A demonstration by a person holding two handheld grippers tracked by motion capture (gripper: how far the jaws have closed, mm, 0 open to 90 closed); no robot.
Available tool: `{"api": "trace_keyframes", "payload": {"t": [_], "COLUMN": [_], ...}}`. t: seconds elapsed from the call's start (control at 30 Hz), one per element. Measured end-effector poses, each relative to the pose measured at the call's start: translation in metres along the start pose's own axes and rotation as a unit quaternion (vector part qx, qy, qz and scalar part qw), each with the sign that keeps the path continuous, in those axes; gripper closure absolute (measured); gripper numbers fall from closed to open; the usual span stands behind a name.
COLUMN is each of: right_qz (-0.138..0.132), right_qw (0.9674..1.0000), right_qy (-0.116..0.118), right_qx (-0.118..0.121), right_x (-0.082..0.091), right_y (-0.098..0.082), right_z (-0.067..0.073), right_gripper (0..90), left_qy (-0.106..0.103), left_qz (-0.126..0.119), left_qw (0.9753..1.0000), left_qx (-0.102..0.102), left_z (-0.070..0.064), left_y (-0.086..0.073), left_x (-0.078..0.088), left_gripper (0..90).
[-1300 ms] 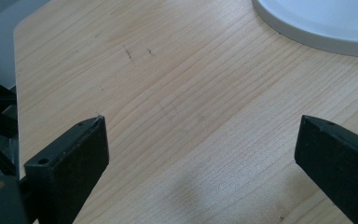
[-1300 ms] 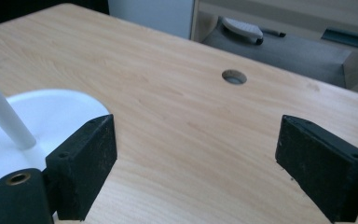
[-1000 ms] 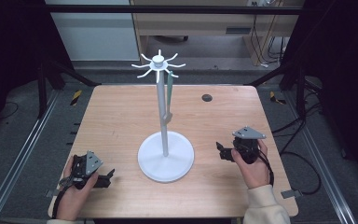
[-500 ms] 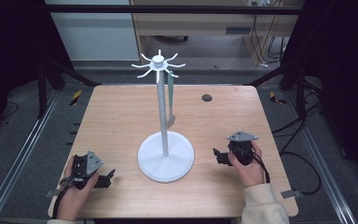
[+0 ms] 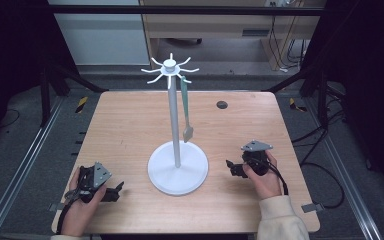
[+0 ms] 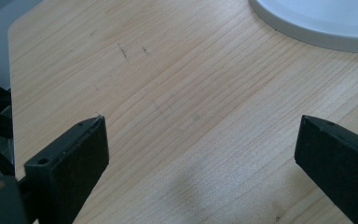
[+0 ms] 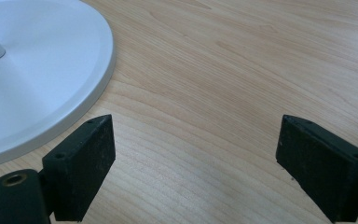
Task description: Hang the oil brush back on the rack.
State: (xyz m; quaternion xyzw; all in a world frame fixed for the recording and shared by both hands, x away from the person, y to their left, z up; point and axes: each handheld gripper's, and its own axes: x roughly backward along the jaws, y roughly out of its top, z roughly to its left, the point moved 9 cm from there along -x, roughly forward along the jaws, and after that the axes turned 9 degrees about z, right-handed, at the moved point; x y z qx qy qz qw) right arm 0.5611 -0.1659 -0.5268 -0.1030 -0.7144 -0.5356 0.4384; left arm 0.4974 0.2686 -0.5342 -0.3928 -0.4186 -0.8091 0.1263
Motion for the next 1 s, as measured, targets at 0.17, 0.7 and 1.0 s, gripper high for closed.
{"api": "trace_keyframes", "payload": {"t": [0.17, 0.7, 1.0], "right_qz": [-0.002, -0.037, -0.04], "right_qw": [1.0, 0.999, 0.9986], "right_qy": [0.006, 0.026, 0.033], "right_qx": [0.0, -0.004, -0.007], "right_x": [-0.005, -0.011, -0.015], "right_y": [0.001, 0.01, 0.01], "right_z": [0.002, 0.006, 0.008], "right_gripper": [12.4, 12.4, 12.4], "left_qy": [0.0, 0.0, -0.002], "left_qz": [0.0, 0.004, 0.005], "left_qw": [1.0, 1.0, 1.0], "left_qx": [0.0, -0.003, -0.004], "left_z": [0.0, -0.001, -0.001], "left_y": [0.0, -0.001, -0.001], "left_x": [0.0, -0.001, -0.001], "left_gripper": [2.4, 2.4, 2.4]}}
